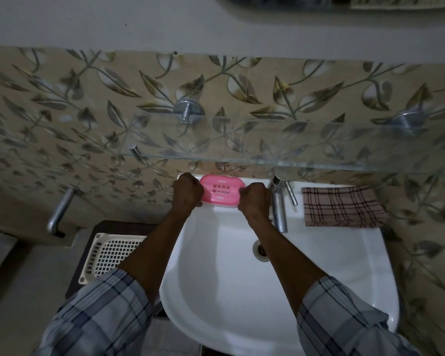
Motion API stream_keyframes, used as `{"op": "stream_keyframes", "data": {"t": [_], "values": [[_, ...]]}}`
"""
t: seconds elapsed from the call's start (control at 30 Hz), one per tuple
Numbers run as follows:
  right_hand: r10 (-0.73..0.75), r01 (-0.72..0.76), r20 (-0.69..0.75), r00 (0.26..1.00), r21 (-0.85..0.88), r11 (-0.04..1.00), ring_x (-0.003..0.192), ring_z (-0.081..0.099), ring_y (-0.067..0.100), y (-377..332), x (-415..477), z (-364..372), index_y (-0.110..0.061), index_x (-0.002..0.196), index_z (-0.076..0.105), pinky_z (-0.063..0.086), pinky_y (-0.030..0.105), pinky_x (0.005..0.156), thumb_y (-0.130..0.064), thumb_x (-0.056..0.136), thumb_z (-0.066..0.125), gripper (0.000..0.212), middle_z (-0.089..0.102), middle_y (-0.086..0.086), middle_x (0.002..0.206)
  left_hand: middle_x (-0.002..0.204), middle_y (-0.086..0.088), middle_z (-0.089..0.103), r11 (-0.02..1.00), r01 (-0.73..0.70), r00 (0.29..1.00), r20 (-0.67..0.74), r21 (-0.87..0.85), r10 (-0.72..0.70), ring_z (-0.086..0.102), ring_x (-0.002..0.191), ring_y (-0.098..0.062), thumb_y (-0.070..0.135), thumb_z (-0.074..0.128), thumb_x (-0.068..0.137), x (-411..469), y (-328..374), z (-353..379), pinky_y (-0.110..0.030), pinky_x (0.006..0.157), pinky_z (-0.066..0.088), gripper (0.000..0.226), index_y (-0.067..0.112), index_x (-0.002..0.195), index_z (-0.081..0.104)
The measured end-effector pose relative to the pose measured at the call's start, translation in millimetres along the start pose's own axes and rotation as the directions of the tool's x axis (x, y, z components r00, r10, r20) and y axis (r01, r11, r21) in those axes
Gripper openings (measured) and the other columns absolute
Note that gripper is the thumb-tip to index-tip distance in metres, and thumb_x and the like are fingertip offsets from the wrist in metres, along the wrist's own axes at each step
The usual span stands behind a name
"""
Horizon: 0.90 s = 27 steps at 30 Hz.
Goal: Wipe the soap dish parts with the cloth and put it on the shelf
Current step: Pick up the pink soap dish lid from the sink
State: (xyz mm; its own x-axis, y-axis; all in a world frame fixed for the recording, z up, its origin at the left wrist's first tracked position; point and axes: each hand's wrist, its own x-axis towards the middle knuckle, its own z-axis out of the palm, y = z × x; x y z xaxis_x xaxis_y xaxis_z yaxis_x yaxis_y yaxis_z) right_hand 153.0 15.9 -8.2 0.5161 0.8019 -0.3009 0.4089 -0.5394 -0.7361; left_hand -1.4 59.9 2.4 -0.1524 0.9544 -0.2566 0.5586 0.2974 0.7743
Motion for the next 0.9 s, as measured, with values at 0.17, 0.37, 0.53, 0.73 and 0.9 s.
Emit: {"op": "stream_keyframes", "data": {"t": [0.17, 0.37, 0.53, 0.73, 0.9], "values": [[-0.082, 0.079, -0.008, 0.997, -0.164, 0.983, 0.103, 0.064, 0.040, -12, -1, -6, 0.007, 0.108, 0.061, 0.055, 0.040, 0.082, -0.008, 0.095, 0.047, 0.024, 0.065, 0.027, 0.110, 0.090, -0.029, 0.066, 0.995, 0.028, 0.999, 0.023, -0.096, -0.026, 0.067, 0.058, -0.032, 0.004, 0.045, 0.088, 0, -1, 1, -0.042, 0.047, 0.061, 0.018, -0.001, 0.082, 0.061], [-0.168, 0.134, -0.056, 0.984, -0.381, 0.915, 0.100, 0.066, 0.039, -22, -4, -13, 0.002, 0.106, 0.060, 0.053, 0.039, 0.079, -0.007, 0.096, 0.042, 0.023, 0.069, 0.023, 0.106, 0.077, -0.038, 0.063, 0.999, -0.049, 0.997, -0.057, -0.006, 0.049, 0.064, 0.079, -0.049, 0.006, 0.046, 0.085, -7, -4, 2, -0.047, 0.073, 0.054, 0.035, 0.001, 0.051, 0.046], [-0.228, 0.183, -0.061, 0.972, -0.414, 0.892, 0.097, 0.067, 0.037, -29, -15, -22, 0.000, 0.104, 0.063, 0.052, 0.036, 0.076, -0.008, 0.096, 0.042, 0.024, 0.070, 0.021, 0.103, 0.075, -0.030, 0.066, 0.988, -0.089, 0.985, -0.161, -0.127, 0.068, 0.063, 0.075, -0.039, 0.013, 0.052, 0.089, -21, -2, -3, -0.045, 0.074, 0.049, 0.032, -0.001, 0.061, 0.060], [-0.219, 0.207, -0.017, 0.976, -0.255, 0.944, 0.094, 0.066, 0.036, -24, -27, -43, 0.001, 0.100, 0.063, 0.053, 0.037, 0.080, -0.013, 0.096, 0.045, 0.023, 0.069, 0.024, 0.097, 0.080, -0.017, 0.070, 0.755, 0.036, 0.990, -0.078, -0.654, -0.114, 0.070, 0.070, -0.022, 0.010, 0.057, 0.096, -40, -5, -13, -0.031, 0.065, 0.059, 0.016, -0.002, 0.090, 0.065], [-0.156, 0.149, -0.009, 0.988, -0.238, 0.960, 0.103, 0.063, 0.035, -22, -15, -40, 0.001, 0.104, 0.066, 0.049, 0.033, 0.079, -0.012, 0.095, 0.048, 0.024, 0.069, 0.023, 0.105, 0.074, -0.015, 0.060, 0.766, 0.096, 0.995, 0.054, -0.635, -0.080, 0.057, 0.074, -0.024, -0.009, 0.053, 0.087, -40, -1, -2, -0.035, 0.072, 0.051, 0.020, 0.001, 0.075, 0.066]]}}
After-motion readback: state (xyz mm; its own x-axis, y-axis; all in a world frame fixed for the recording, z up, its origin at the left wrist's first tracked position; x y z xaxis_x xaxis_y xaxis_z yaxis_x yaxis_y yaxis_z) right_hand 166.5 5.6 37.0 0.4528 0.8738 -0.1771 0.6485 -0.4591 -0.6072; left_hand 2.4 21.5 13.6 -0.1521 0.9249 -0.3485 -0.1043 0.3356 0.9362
